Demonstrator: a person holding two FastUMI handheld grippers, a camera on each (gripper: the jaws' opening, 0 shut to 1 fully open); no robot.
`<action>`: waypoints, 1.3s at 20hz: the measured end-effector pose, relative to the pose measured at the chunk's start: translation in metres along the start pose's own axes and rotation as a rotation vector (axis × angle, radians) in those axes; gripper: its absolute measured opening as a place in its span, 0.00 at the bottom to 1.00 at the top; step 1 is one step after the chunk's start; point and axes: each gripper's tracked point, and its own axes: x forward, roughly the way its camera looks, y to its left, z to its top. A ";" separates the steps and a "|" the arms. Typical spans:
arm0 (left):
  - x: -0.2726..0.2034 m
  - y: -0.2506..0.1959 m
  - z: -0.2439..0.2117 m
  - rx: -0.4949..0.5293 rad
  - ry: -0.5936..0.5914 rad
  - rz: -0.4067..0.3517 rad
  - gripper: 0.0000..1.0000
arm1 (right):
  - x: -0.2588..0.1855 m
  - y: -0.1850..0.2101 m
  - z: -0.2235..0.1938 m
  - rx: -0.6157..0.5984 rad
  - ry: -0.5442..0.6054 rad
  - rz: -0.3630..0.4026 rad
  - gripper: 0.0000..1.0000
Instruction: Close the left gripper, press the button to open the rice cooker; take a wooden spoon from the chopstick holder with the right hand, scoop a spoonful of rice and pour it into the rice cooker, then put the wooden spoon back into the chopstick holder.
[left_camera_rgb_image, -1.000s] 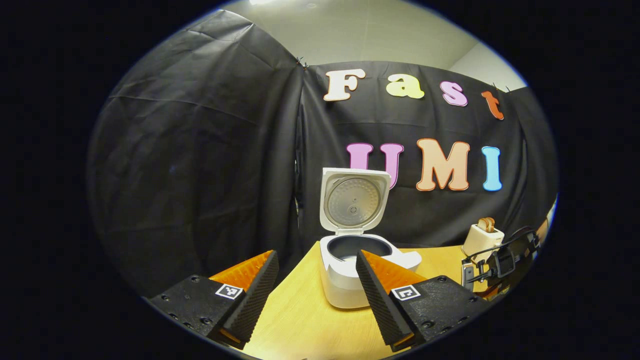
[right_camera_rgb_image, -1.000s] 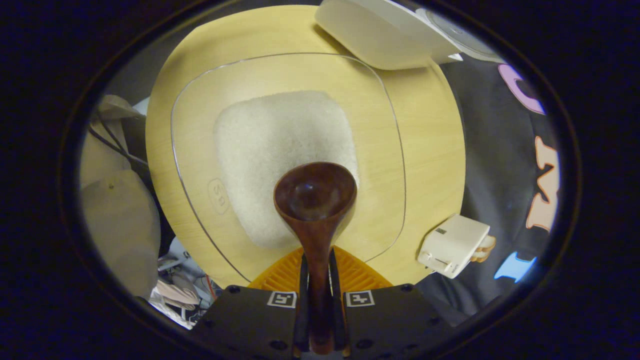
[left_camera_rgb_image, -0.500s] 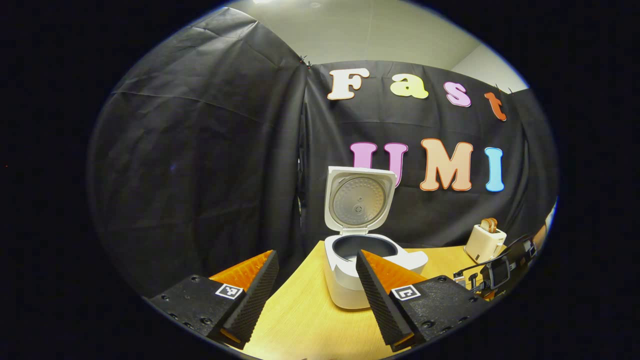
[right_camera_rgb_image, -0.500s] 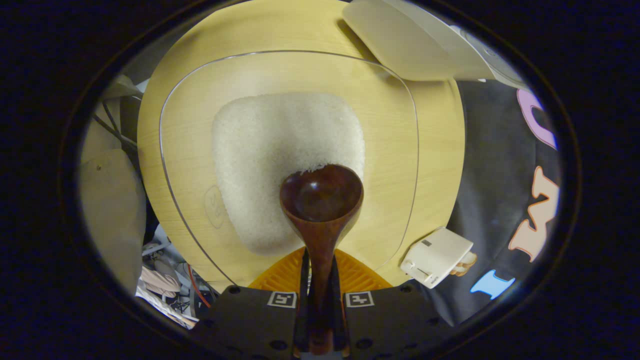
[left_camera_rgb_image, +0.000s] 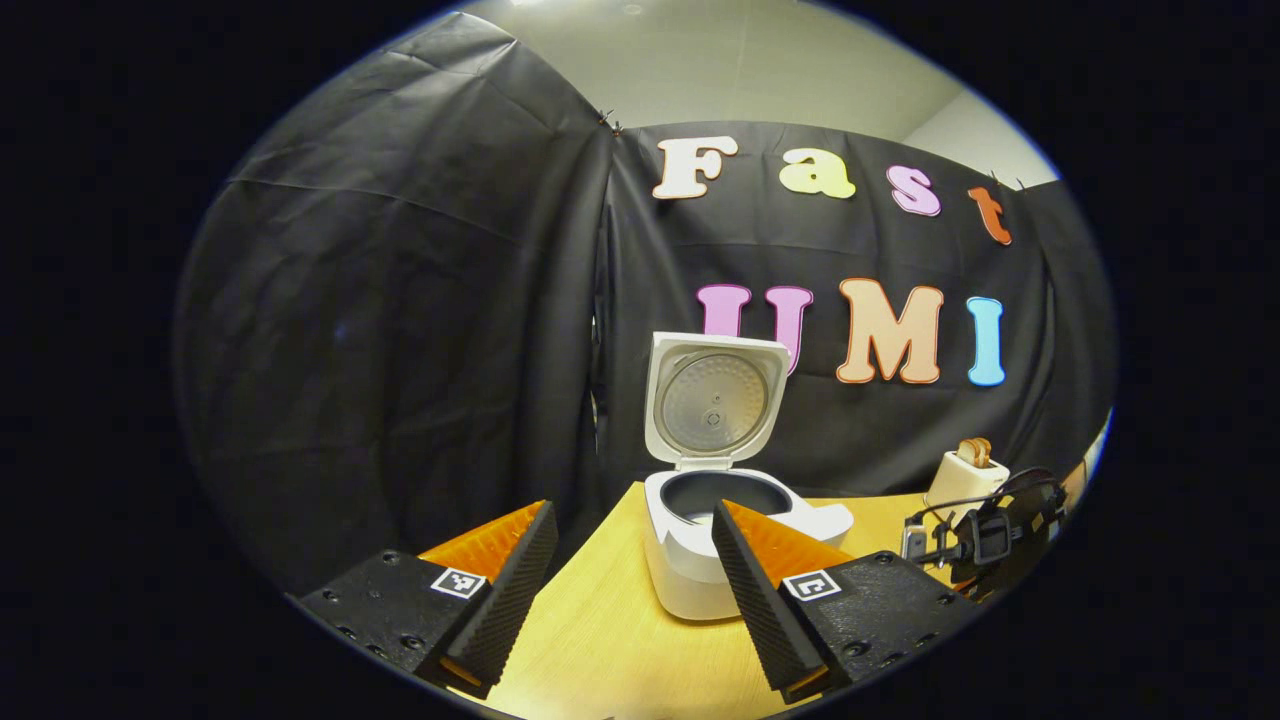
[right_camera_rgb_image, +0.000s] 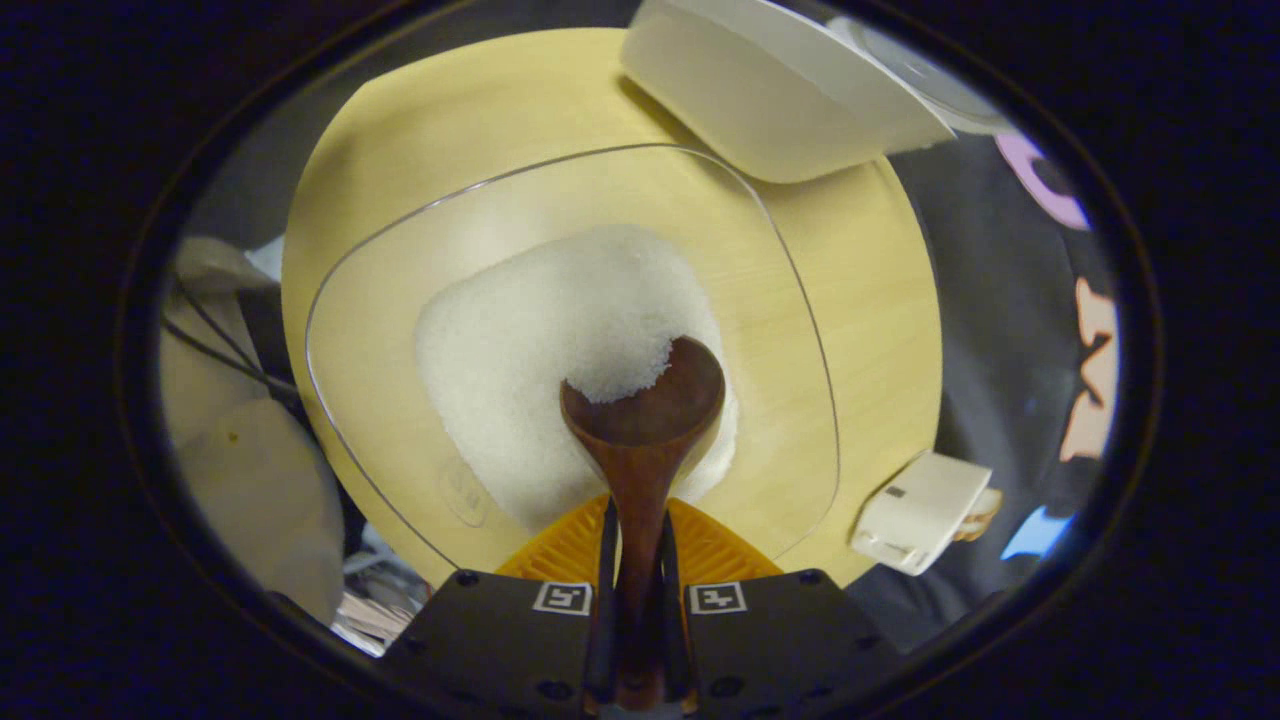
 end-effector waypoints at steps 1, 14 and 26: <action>0.002 -0.003 0.000 0.000 -0.001 -0.002 0.88 | 0.001 0.003 -0.001 0.073 -0.014 0.037 0.21; 0.009 -0.041 0.010 0.026 -0.011 -0.066 0.88 | -0.001 0.011 0.007 0.474 -0.328 0.143 0.20; 0.013 -0.069 0.021 0.013 -0.029 -0.126 0.92 | -0.088 -0.013 0.025 0.573 -0.501 0.136 0.20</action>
